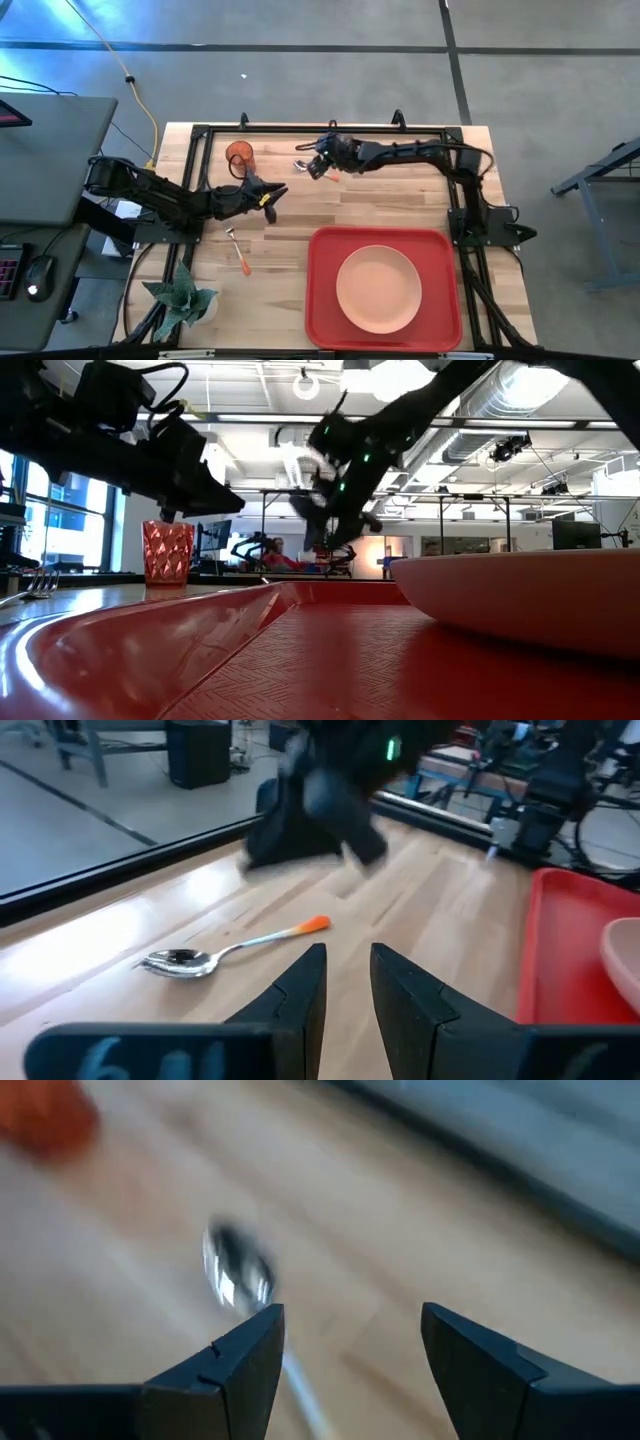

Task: Pick and place plate/cup/fork/spoon on tray
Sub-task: Put the orange spoon on the red tray to the left of the orange plate

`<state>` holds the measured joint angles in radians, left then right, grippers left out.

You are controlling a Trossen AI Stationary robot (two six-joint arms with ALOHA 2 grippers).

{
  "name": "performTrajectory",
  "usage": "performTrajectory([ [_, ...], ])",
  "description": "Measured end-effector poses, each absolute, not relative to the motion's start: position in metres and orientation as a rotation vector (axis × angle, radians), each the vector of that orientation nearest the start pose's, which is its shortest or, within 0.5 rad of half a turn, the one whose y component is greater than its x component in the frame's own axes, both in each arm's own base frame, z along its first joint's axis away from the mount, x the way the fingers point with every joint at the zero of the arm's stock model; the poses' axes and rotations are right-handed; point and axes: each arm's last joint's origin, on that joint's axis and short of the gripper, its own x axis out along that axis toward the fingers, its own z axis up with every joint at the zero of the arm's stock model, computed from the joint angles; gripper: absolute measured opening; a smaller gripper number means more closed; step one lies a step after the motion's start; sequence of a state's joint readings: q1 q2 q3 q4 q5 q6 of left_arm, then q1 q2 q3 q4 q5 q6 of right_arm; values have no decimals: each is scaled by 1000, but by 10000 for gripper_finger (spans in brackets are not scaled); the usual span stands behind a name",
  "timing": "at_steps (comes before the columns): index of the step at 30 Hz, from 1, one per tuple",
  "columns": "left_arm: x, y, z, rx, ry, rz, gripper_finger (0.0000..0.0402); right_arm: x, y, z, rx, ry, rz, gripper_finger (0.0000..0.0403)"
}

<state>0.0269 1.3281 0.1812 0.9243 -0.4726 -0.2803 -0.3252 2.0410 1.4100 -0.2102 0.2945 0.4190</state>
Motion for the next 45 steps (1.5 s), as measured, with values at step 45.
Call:
performTrajectory([
  [45, 205, 16, 135, -154, 202, 452, 69, 445, -218, 159, 160, 1363, -286, 161],
])
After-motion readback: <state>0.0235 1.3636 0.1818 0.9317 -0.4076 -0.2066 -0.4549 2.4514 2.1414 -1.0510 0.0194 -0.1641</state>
